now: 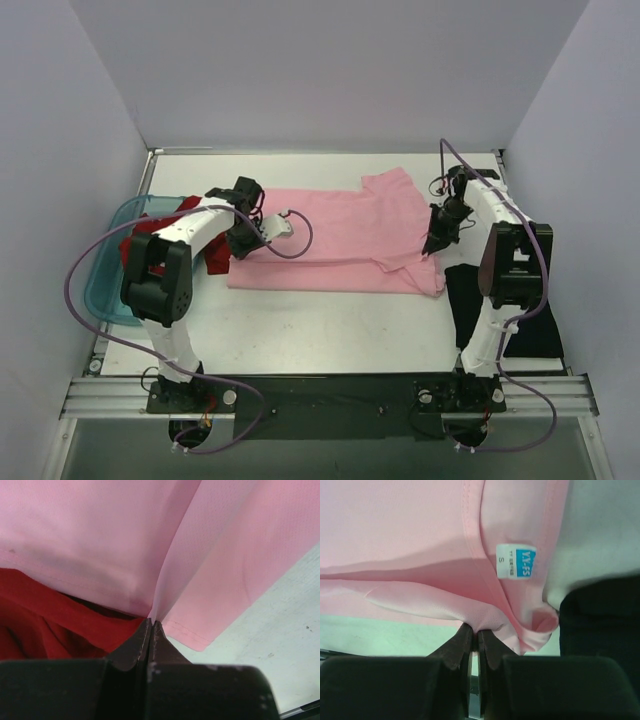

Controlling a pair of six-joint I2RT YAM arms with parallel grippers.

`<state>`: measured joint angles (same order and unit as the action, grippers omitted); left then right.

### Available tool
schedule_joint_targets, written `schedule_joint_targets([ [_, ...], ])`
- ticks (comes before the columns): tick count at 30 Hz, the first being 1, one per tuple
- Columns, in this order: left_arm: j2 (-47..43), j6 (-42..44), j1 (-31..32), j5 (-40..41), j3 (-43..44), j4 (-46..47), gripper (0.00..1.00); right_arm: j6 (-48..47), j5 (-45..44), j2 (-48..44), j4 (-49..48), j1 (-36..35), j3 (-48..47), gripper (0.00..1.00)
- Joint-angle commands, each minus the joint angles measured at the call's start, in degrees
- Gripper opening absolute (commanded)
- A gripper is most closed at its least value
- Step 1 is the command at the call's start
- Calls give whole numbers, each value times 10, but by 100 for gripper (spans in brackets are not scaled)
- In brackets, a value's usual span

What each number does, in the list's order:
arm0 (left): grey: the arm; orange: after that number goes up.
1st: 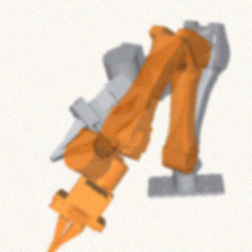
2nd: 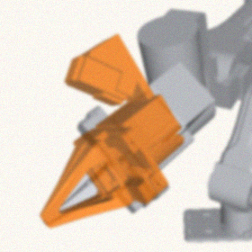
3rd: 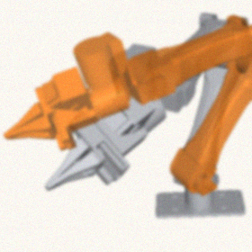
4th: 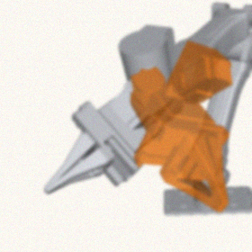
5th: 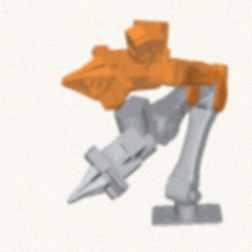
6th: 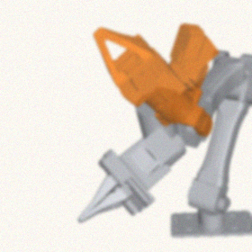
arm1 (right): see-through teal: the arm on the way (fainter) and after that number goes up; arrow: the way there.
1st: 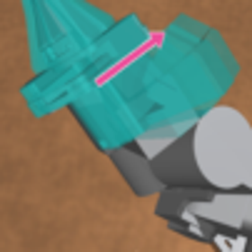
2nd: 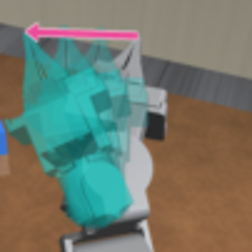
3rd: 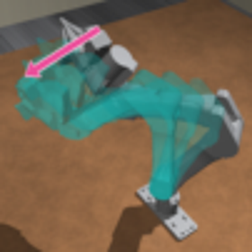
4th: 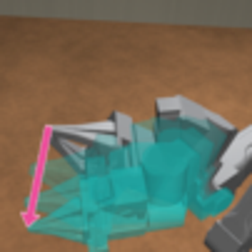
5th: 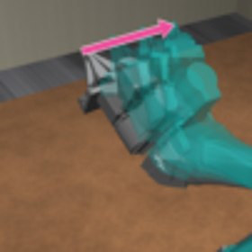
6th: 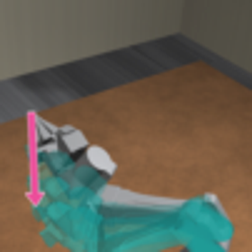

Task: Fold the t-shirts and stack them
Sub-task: Fold the flattened tshirt in 1/3 of the way

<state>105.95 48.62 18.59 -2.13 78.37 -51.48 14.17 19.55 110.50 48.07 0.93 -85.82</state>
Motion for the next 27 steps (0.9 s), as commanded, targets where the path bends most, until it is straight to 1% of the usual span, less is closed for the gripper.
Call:
schedule_joint_targets([
  [1,16,-3,-4,-3,25,11,0,-36,-23,30,31,-19,-40,0],
  [6,29,-3,-4,-2,29,13,0,-62,-72,58,39,-34,-72,0],
  [9,33,-7,-4,7,31,9,0,-69,-79,72,46,-35,-85,0],
  [10,33,-7,-4,11,32,9,4,-70,-86,75,47,-35,-87,2],
  [11,31,-17,-3,17,35,11,19,-68,-89,77,47,-35,-89,11],
  [12,30,-21,-4,31,38,13,25,-66,-100,77,47,-35,-92,19],
  [13,27,-34,-4,45,50,19,40,-64,-107,78,47,-35,-98,26],
  [14,22,-40,-4,51,57,27,46,-63,-116,74,47,-35,-103,28],
  [15,14,-50,-4,56,71,32,49,-59,-123,74,47,-35,-114,32],
  [16,11,-55,-4,56,79,42,52,-57,-140,68,47,-35,-122,34],
  [17,1,-63,-4,56,93,46,65,-47,-153,65,47,-34,-136,37],
  [18,-3,-73,-4,56,100,52,71,-42,-172,55,47,-34,-141,39],
  [20,-14,-87,-5,68,114,61,73,-28,-194,30,54,-33,-146,43],
  [21,-22,-91,-4,77,117,62,73,-21,-194,4,55,-30,-133,44],
  [22,-37,-89,-5,68,115,60,72,-17,-194,-11,56,-29,-119,45],
  [23,-47,-83,-5,56,103,59,69,-7,-190,-42,56,-23,-89,45],
  [24,-73,-58,-4,22,75,52,62,1,-184,-60,55,-21,-46,45],
  [25,-87,-40,-1,-11,58,44,56,3,-167,-86,56,-18,-24,45],
  [26,-114,6,1,-57,17,27,50,8,-160,-100,55,-18,25,45],
  [27,-123,25,7,-75,-4,17,49,9,-143,-122,48,-20,50,45],
])
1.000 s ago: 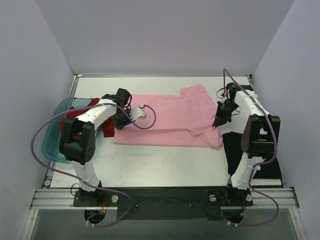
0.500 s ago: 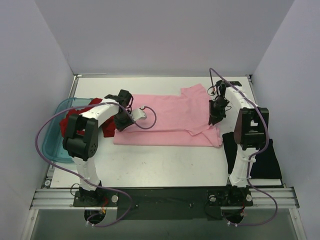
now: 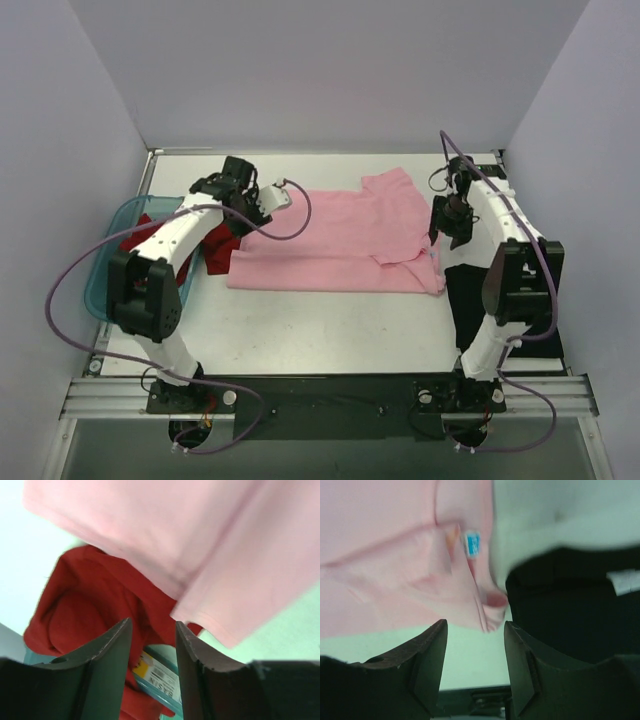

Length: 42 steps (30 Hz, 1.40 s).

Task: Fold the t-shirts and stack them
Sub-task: Fold the flattened tshirt in 1/3 of the way

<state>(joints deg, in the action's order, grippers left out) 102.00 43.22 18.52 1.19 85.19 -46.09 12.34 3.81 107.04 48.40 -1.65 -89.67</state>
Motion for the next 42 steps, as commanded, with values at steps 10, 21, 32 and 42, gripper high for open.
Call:
schedule_joint_targets([
  [10,-72,216,7,-106,-220,14,71,62,76,-105,-74,11,255,40],
  [21,-54,209,7,-79,-271,69,8,65,26,-67,-97,15,267,1],
  [32,-110,231,-2,-28,-299,-34,0,46,-12,-81,90,39,226,0],
  [42,-168,211,11,-115,-319,-181,0,37,72,-71,96,20,277,0],
])
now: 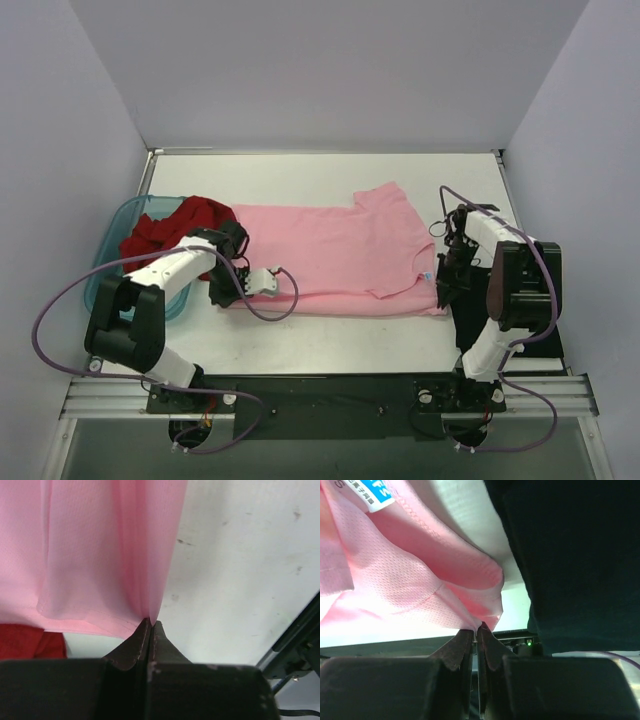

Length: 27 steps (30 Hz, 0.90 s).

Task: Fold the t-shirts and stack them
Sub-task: Fold the flattened tshirt in 1/3 of the way

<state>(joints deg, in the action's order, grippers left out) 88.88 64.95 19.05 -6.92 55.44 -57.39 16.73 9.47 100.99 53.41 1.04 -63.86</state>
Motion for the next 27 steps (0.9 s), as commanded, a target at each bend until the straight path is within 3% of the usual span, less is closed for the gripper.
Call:
schedule_joint_targets([
  [1,-40,-16,7,-30,-32,-65,4,-6,15,-10,47,-7,23,0],
  [2,-43,-20,10,-30,-34,-63,12,-6,15,-6,48,-7,26,0],
  [3,-44,-30,11,-28,-37,-65,34,-7,16,-5,50,-7,30,0],
  [4,-46,-34,13,-25,-37,-66,44,-8,16,-4,52,-7,32,4],
  [5,-49,-37,13,-18,-31,-72,74,-9,13,-4,54,-7,33,8],
  [7,-49,-42,14,-13,-9,-87,78,-11,5,-9,60,-7,28,26],
  [9,-49,-46,6,-13,30,-106,80,-11,0,-23,71,-7,9,34],
  [13,-48,-40,-43,-47,110,-112,80,-12,-4,-60,82,-28,-50,39],
  [17,-22,-44,-83,-82,124,-50,74,4,2,-48,47,-44,-103,41],
  [23,27,-69,-81,-145,124,-5,75,34,25,31,-13,-52,-140,47],
  [27,39,-38,-72,-194,106,32,79,32,41,76,-24,-58,-155,47],
])
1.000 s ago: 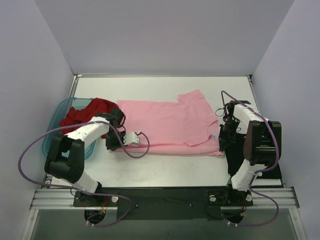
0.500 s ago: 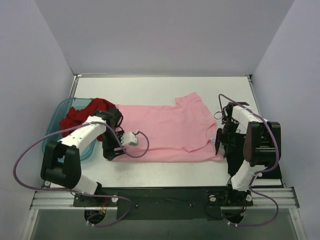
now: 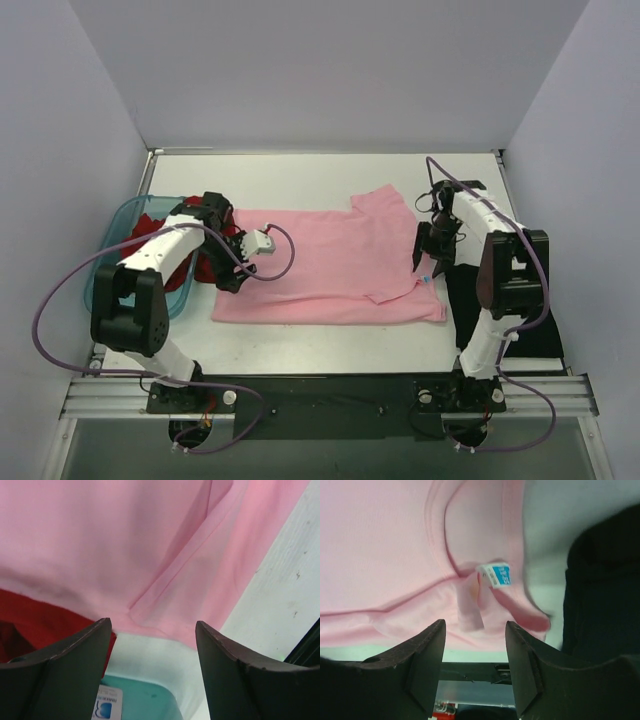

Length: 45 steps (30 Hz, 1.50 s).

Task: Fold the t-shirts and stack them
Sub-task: Fold the flattened tshirt in 1/3 of the way

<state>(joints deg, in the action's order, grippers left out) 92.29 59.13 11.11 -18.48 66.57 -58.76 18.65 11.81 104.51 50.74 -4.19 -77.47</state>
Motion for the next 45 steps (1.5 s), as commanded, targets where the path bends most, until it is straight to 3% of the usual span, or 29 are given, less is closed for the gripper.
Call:
schedule_joint_targets([
  [1,10,33,11,-76,-9,60,79,13,23,46,1,-6,-21,47],
  [5,60,83,9,-61,5,45,78,17,26,68,0,-10,-15,43],
  [9,89,143,6,-66,7,3,68,14,33,75,-5,-11,-2,32],
  [13,101,162,6,-66,8,-10,66,15,37,74,-8,-11,6,29],
  [15,106,158,5,-62,15,-16,57,15,38,75,-10,-11,7,21],
  [18,110,160,4,-51,25,-35,33,11,43,87,-12,-9,0,5],
  [20,106,160,-1,-47,33,-55,6,13,39,89,-11,-6,-1,0],
  [21,102,155,-3,-45,36,-57,0,14,38,85,-13,-3,-1,0],
  [28,76,53,-27,1,44,5,0,3,35,53,-14,8,-24,0],
  [35,75,12,-30,43,19,49,0,-5,38,42,-22,11,-25,0],
  [45,88,-12,-23,28,18,69,0,-19,33,77,-42,11,-46,0],
])
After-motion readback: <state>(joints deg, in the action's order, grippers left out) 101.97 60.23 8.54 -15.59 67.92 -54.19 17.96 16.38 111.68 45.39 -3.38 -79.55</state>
